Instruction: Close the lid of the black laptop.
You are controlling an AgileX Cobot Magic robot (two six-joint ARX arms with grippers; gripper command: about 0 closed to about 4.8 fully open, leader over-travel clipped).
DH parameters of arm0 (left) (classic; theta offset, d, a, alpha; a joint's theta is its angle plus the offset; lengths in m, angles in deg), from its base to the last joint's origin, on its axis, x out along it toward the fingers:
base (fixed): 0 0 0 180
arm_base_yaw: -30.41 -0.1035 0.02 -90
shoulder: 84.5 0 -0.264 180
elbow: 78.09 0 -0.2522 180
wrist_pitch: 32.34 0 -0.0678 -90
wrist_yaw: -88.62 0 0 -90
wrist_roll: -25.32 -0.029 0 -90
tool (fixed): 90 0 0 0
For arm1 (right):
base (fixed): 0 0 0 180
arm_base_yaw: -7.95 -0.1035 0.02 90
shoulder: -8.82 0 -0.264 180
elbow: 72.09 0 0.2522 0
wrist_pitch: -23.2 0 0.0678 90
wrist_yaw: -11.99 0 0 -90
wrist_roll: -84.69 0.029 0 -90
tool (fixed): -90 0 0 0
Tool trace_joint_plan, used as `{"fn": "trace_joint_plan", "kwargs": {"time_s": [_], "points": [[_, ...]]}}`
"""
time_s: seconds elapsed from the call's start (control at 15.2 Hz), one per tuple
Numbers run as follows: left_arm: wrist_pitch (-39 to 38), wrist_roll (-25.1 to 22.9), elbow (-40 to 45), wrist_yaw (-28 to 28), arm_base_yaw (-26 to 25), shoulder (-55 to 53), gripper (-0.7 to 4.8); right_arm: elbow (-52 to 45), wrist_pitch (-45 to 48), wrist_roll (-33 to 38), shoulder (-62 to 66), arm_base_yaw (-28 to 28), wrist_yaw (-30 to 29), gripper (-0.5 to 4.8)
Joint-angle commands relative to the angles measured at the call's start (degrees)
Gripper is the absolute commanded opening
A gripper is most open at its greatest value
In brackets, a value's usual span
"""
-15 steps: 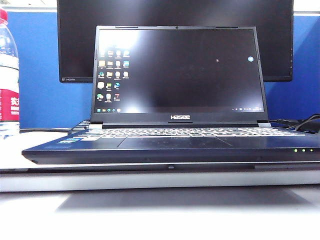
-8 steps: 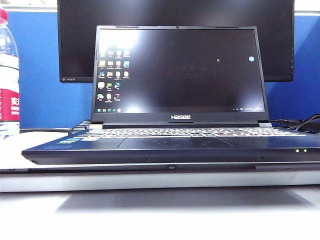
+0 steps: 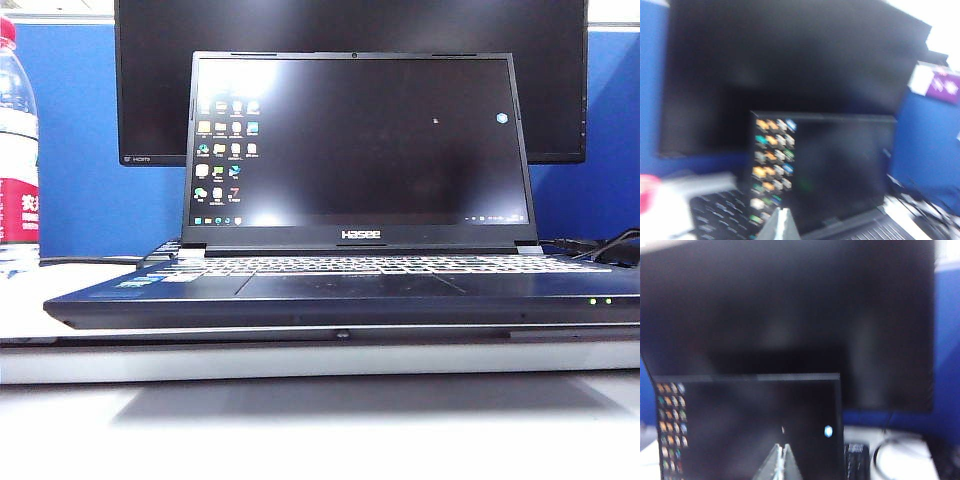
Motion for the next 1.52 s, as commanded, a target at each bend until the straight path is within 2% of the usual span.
{"fn": "trace_joint_plan", "kwargs": {"time_s": [0.07,0.13,0.33,0.4,0.59,0.73,0.79,0.86,0.99,1.06,1.12,1.19,1.52], "points": [[1.7,-1.2,-5.3,6.5,0.0,-9.8,-0.05,6.5,0.7,-2.6,10.4,0.0,-4.7,-0.04],[2.3,-1.4,-6.9,8.0,0.0,-13.0,-0.05,9.2,0.7,-4.2,15.1,0.0,-5.2,0.0],[3.6,0.1,-10.3,20.2,0.0,-22.6,-0.05,17.8,1.7,-6.7,28.8,0.0,-7.6,0.0],[2.5,0.1,-10.3,22.8,0.1,-24.4,-0.05,20.7,2.5,-6.7,33.0,0.0,-10.3,0.0],[-1.9,-4.8,-10.3,24.8,0.1,-28.5,-0.05,28.9,2.6,-6.9,42.3,0.0,-13.2,0.0],[-1.6,-6.3,-10.3,24.8,0.1,-31.0,-0.05,32.9,2.6,-7.3,47.2,0.0,-13.5,0.03],[-1.5,-6.7,-10.3,25.0,0.1,-32.1,-0.05,34.0,2.2,-7.3,49.0,0.1,-13.7,0.53],[-1.6,-7.2,-10.3,25.0,0.1,-32.9,-0.05,34.3,2.0,-8.1,50.1,0.1,-13.8,1.37],[-1.5,-7.8,-10.3,25.0,0.2,-33.9,-0.05,34.4,-0.4,-11.7,51.1,0.1,-13.2,1.56],[-1.5,-8.0,-10.3,25.0,0.2,-34.1,-0.05,34.4,-3.0,-13.6,51.1,0.1,-10.6,2.22],[-1.5,-8.2,-10.3,25.0,0.2,-34.2,-0.05,34.4,-5.3,-15.1,51.1,0.1,-7.5,3.35],[-1.5,-9.1,-10.3,26.1,0.2,-34.3,-0.05,34.4,-7.1,-16.3,51.1,0.1,-5.2,3.61],[0.1,-10.5,-10.3,31.3,0.2,-34.3,-0.05,34.4,-10.8,-23.5,51.1,1.5,-4.3,3.6]]}}
